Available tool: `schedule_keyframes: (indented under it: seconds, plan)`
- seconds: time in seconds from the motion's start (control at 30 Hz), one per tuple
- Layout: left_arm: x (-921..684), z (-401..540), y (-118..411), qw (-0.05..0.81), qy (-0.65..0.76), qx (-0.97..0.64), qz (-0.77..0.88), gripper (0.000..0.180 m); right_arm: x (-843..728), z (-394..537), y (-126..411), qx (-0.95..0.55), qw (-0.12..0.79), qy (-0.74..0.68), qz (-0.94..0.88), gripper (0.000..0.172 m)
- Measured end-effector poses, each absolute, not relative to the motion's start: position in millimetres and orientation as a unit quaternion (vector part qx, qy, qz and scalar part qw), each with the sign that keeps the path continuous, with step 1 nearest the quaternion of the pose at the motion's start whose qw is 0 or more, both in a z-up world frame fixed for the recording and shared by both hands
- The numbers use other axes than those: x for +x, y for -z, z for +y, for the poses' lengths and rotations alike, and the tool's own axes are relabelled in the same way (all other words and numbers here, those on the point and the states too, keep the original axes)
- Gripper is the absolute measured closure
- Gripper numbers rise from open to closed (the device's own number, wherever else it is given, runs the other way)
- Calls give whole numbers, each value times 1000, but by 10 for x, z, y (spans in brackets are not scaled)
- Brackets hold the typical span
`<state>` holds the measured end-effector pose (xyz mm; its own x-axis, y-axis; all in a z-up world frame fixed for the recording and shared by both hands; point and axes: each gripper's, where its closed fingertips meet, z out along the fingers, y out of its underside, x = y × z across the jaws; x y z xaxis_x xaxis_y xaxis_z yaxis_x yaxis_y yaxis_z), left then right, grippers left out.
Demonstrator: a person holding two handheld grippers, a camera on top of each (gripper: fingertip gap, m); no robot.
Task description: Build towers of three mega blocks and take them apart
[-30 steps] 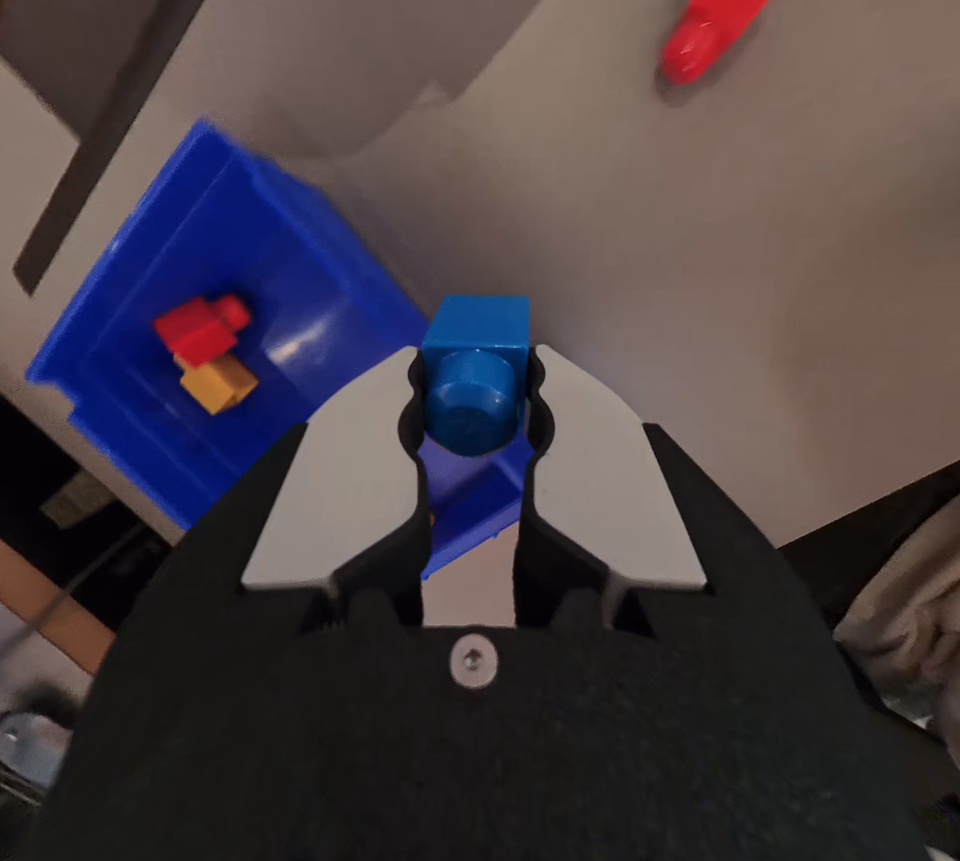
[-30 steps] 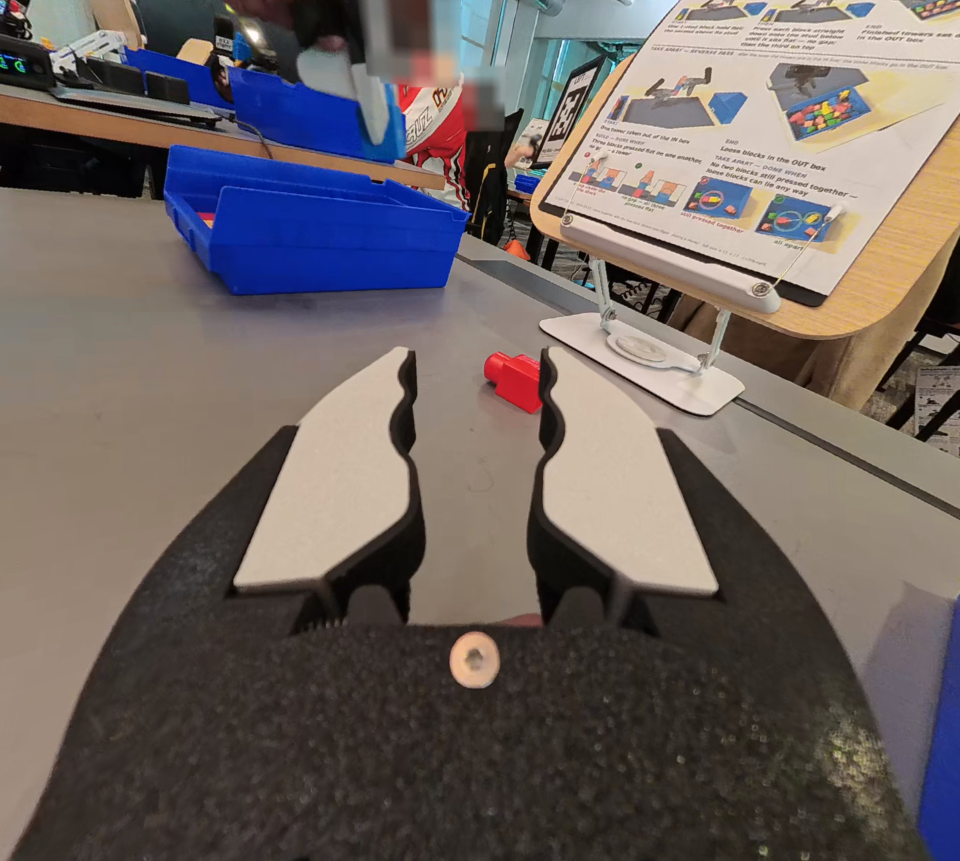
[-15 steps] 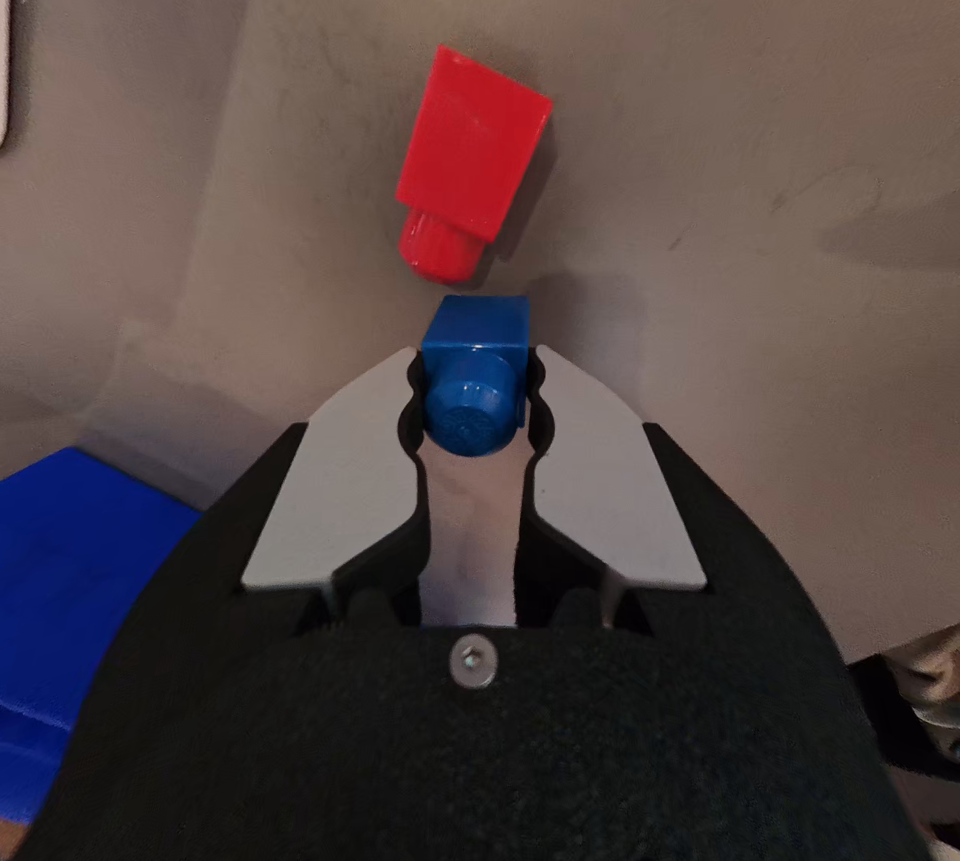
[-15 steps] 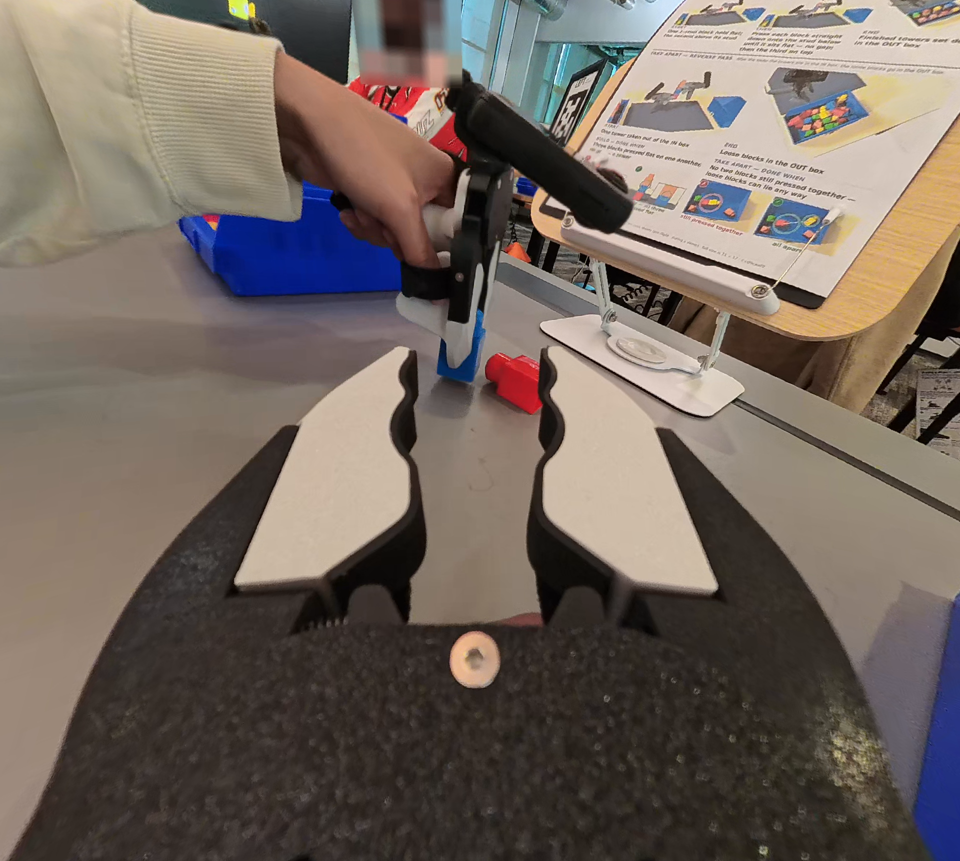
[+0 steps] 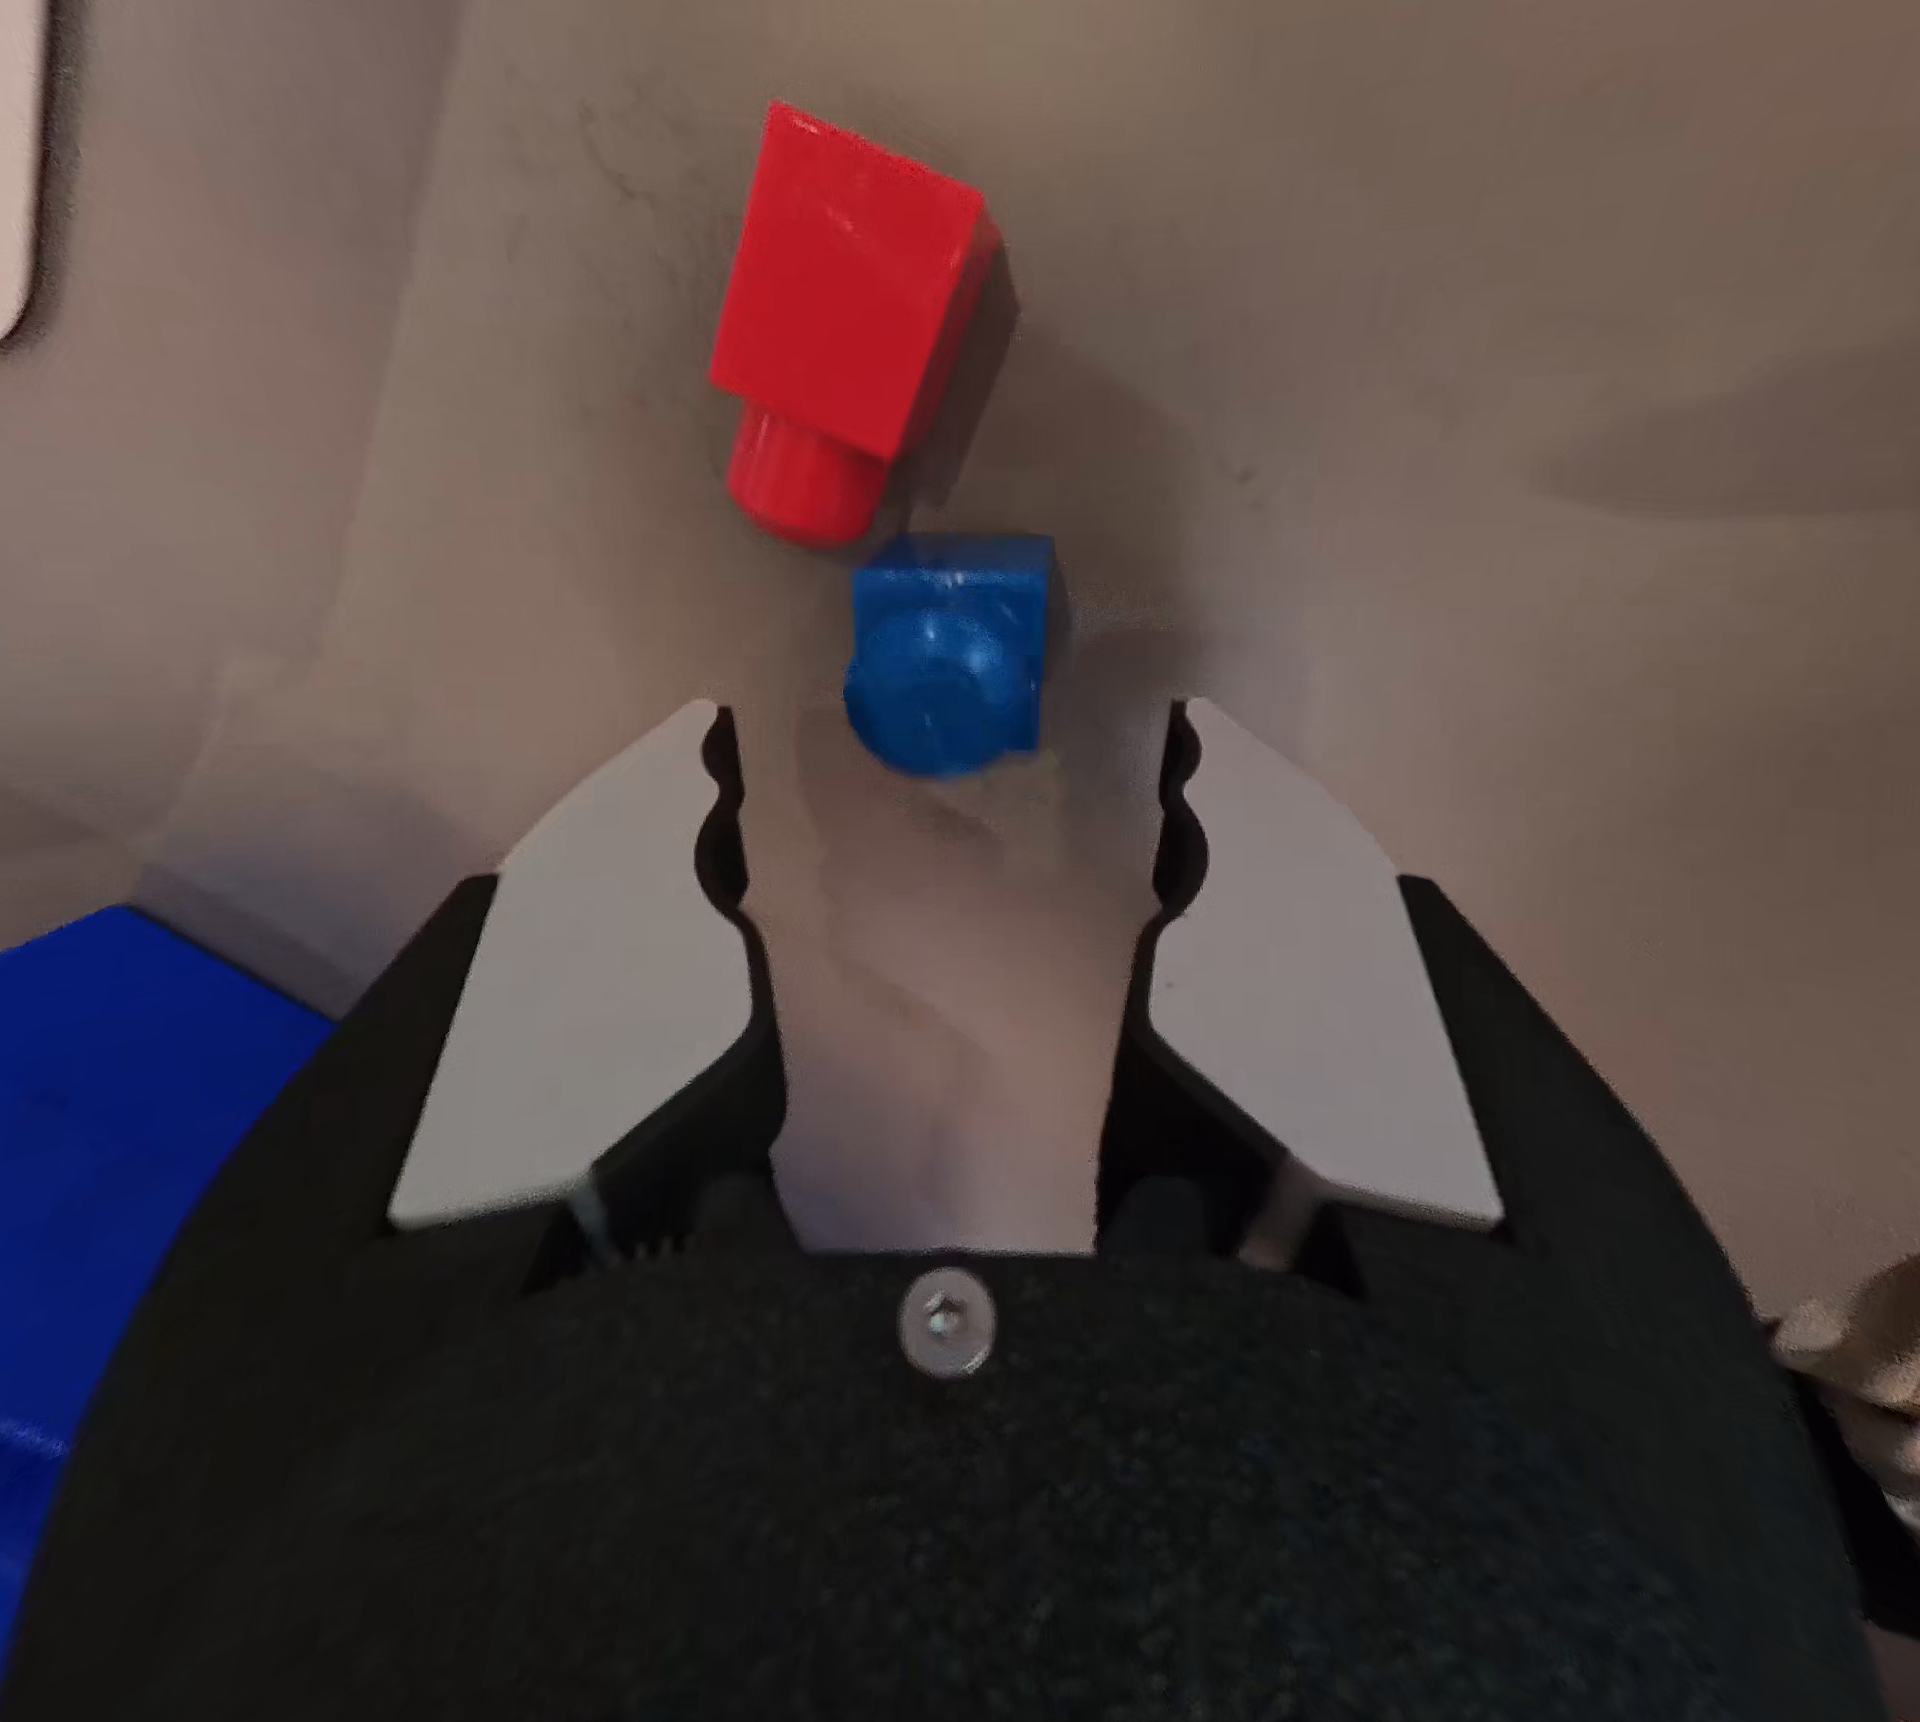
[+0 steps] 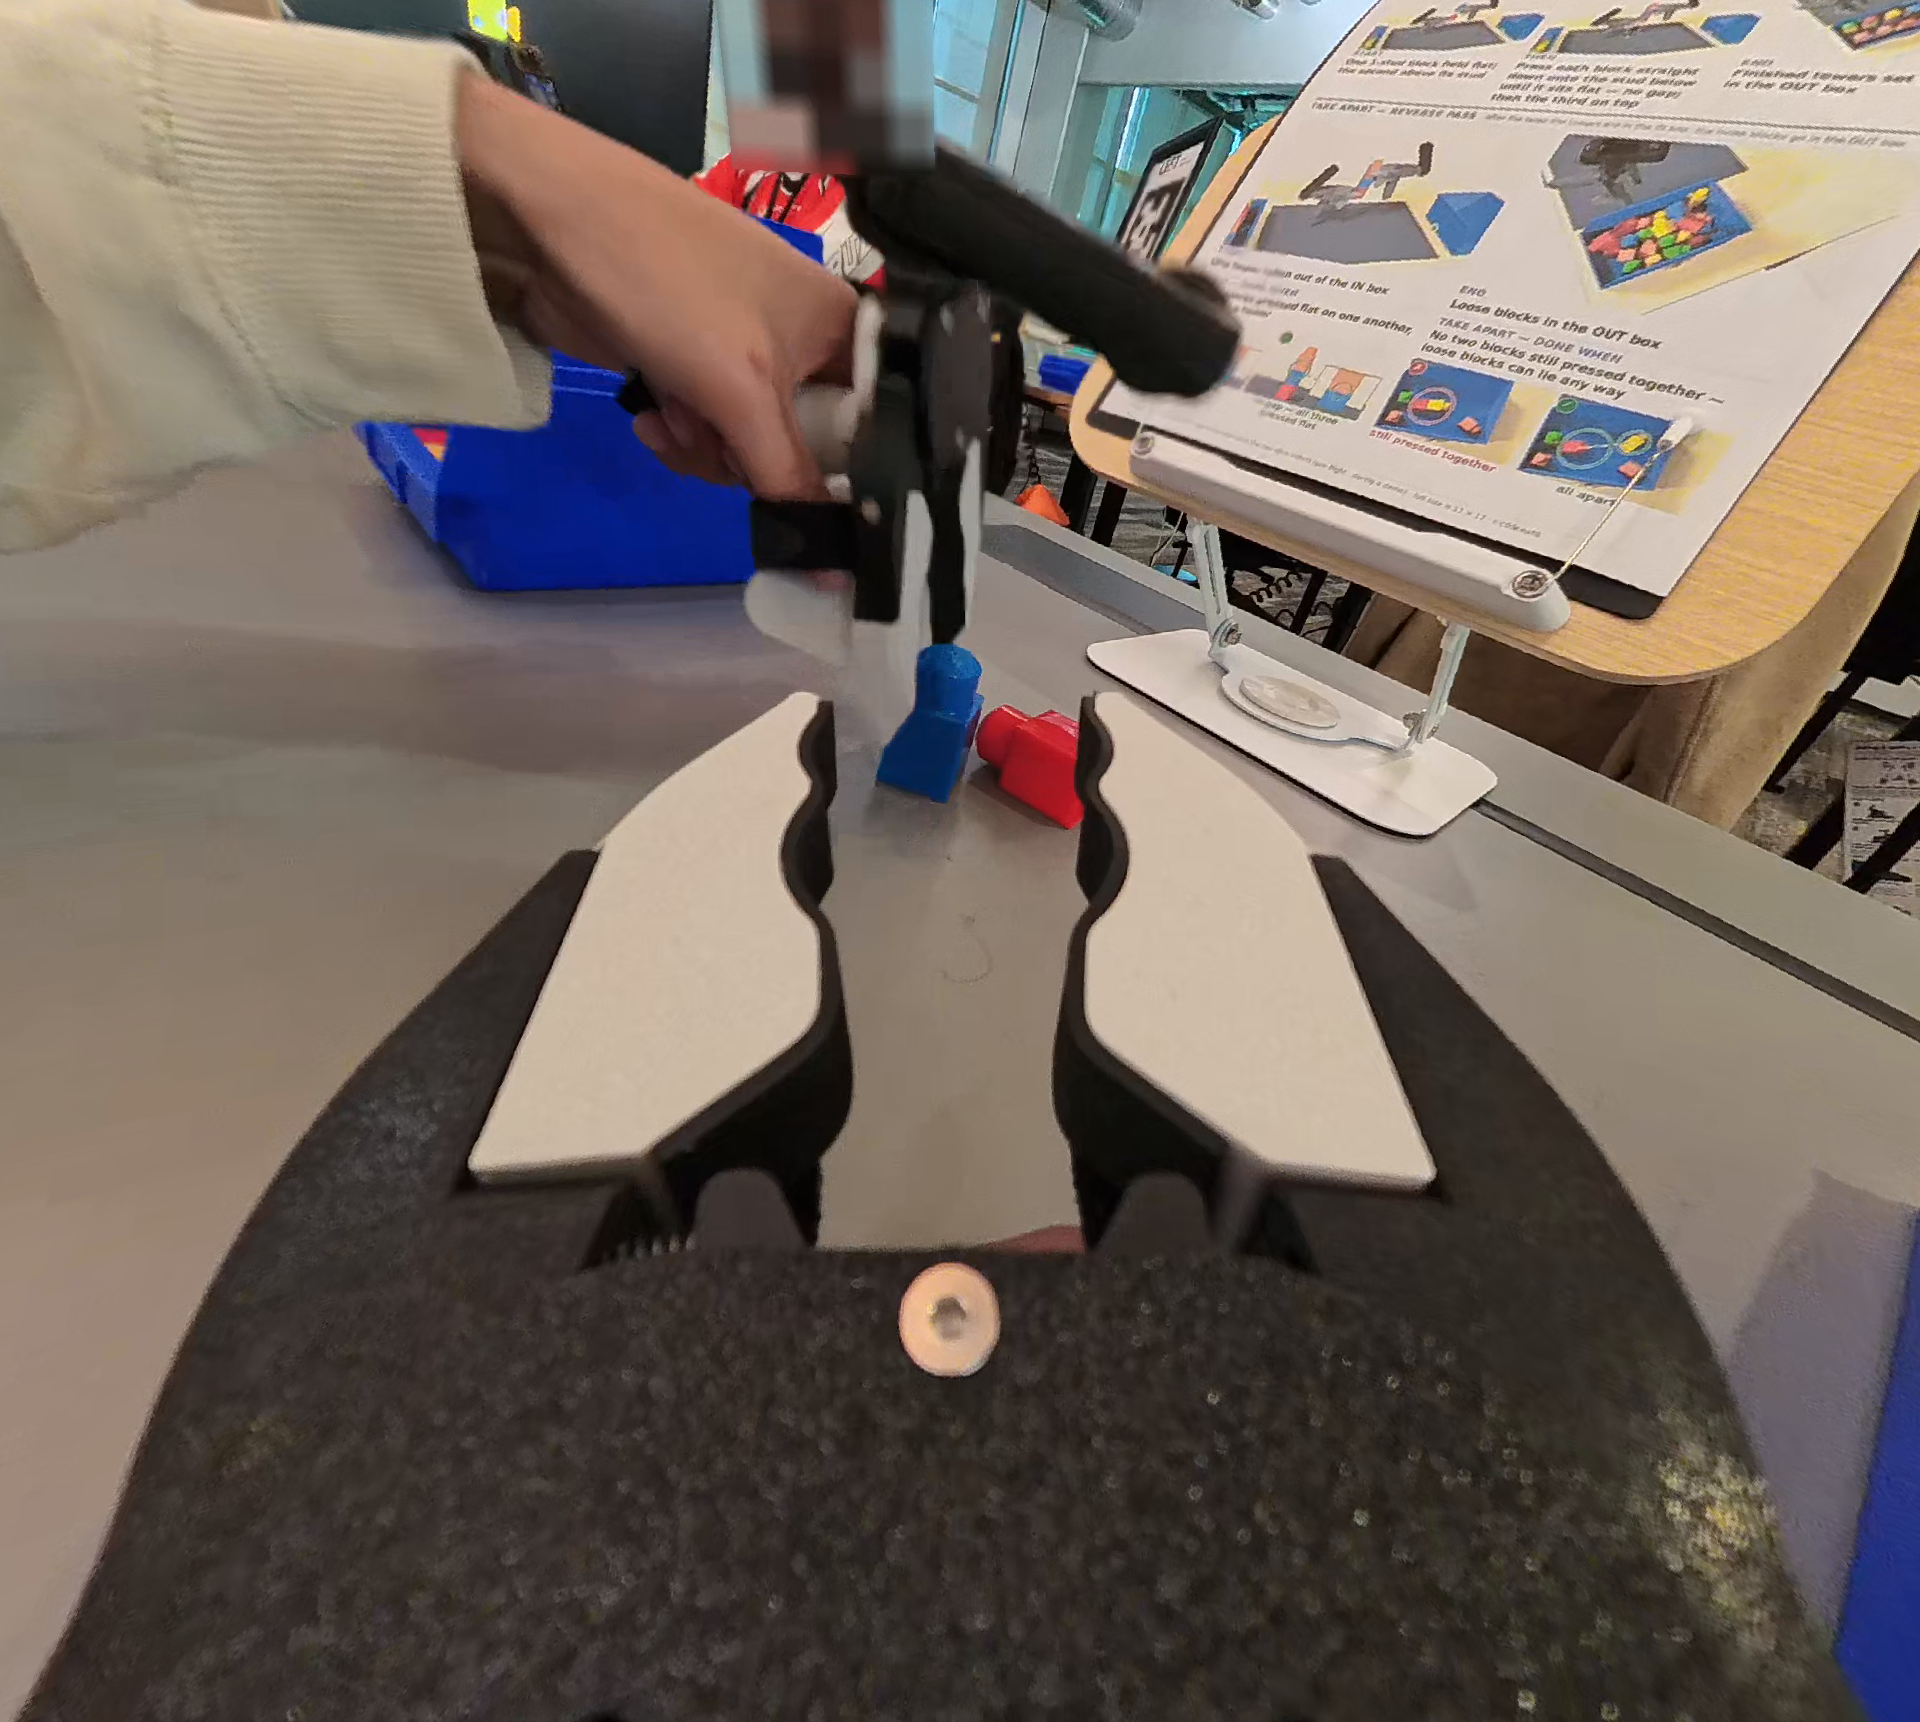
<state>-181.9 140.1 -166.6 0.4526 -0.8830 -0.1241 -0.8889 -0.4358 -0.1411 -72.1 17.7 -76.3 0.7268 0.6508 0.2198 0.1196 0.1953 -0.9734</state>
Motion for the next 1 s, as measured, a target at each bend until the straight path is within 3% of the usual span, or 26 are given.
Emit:
schedule_keyframes:
  seconds: [0.27,0.47,0.73,1.0]
  plan:
    - [-2704,817,640,305,40,-847,434,99,-711,182,761,-607,705,-190,-314,128]
    - [-3952,515,621,436,10,-869,236,101,-717,191,771,-609,703,-189,-315,128]
    - [-4692,1594,751,453,-113,-869,164,104,-757,181,777,-606,702,-186,-324,128]
    - [-4862,2910,1441,333,-167,-907,196,93,-743,185,771,-607,702,-192,-320,128]
